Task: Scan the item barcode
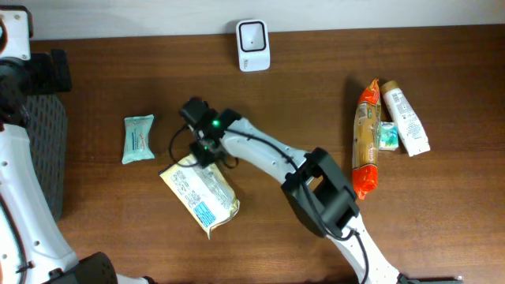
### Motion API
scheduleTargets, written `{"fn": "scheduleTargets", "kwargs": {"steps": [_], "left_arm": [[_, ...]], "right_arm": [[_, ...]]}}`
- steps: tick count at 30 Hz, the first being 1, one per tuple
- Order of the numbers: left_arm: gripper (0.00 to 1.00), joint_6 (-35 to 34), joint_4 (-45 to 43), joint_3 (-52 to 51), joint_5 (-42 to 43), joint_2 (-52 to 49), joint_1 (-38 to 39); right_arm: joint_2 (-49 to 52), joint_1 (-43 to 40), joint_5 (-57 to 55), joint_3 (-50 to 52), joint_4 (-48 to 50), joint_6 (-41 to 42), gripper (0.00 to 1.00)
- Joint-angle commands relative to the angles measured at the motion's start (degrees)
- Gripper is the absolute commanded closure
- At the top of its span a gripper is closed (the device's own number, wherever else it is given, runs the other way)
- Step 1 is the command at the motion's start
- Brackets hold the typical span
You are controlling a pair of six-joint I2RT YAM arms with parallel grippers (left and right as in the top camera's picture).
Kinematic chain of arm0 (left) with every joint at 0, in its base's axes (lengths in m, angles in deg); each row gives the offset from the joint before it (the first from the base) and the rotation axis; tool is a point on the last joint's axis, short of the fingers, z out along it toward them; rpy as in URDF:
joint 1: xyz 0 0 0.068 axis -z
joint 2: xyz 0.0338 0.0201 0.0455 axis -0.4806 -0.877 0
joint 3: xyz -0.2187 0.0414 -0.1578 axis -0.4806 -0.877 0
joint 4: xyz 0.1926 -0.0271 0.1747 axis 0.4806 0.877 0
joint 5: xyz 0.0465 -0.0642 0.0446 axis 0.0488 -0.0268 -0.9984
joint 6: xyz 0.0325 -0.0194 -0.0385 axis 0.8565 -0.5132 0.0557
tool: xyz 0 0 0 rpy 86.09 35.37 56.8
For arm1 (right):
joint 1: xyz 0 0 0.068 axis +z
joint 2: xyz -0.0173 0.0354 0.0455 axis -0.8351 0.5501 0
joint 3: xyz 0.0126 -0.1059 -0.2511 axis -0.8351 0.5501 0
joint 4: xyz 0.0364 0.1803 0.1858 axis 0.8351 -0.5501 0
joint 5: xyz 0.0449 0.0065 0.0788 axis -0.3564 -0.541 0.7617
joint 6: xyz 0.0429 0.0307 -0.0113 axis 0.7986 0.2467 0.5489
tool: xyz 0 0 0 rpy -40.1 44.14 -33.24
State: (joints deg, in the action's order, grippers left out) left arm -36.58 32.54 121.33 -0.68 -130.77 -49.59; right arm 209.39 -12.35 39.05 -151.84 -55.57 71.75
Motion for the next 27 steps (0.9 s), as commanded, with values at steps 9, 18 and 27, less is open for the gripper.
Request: {"fn": "scheduleTargets", "kwargs": {"steps": [9,18,27], "left_arm": [[0.01,0.68,-0.07,0.63,0.24,0.66,-0.09],[0.01,0.68,-0.07,0.63,0.24,0.66,-0.09],[0.01,0.68,-0.07,0.63,0.24,0.66,-0.09]], "right_arm": [[-1.66,8.81,20.9,-12.5,-23.5,-7.65,0.57],[-0.96,2.93,20.44,1.6,-15.67,3.8,0.51],[-1.86,-10.4,13.68,0.9,-19.91,-2.05,0.51]]}}
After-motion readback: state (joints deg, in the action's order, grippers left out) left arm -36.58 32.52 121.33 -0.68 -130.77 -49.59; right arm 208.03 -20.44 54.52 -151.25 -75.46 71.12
